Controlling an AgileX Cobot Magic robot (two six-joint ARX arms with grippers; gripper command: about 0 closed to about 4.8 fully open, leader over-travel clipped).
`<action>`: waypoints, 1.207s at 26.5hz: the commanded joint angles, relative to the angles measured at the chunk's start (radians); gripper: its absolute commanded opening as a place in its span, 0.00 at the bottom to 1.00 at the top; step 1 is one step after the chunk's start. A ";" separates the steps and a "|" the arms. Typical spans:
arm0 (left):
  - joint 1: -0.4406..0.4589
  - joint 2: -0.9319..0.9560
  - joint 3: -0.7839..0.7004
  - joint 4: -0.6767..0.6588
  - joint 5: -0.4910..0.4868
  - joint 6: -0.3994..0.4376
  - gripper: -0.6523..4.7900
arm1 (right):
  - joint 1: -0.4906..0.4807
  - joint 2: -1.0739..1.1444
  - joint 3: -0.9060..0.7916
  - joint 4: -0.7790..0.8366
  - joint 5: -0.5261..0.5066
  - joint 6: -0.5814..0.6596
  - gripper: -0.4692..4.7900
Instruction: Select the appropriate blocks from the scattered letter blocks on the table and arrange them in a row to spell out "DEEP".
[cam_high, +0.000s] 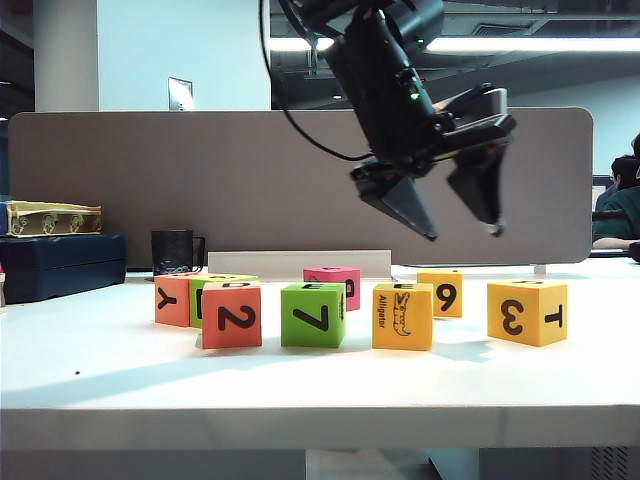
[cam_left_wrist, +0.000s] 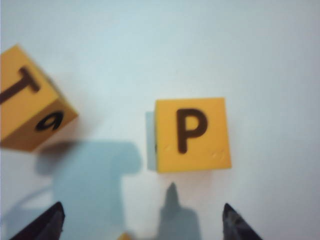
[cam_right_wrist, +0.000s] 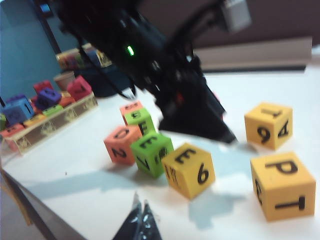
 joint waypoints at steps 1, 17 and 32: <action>-0.006 0.022 0.005 0.041 0.036 0.024 0.82 | -0.001 -0.013 0.032 0.039 0.007 0.008 0.08; -0.028 0.084 0.005 0.108 0.101 0.000 0.87 | -0.001 -0.013 0.051 -0.027 0.047 0.008 0.08; -0.028 0.111 0.005 0.163 0.111 0.000 0.86 | -0.001 -0.013 0.051 -0.214 0.186 0.008 0.08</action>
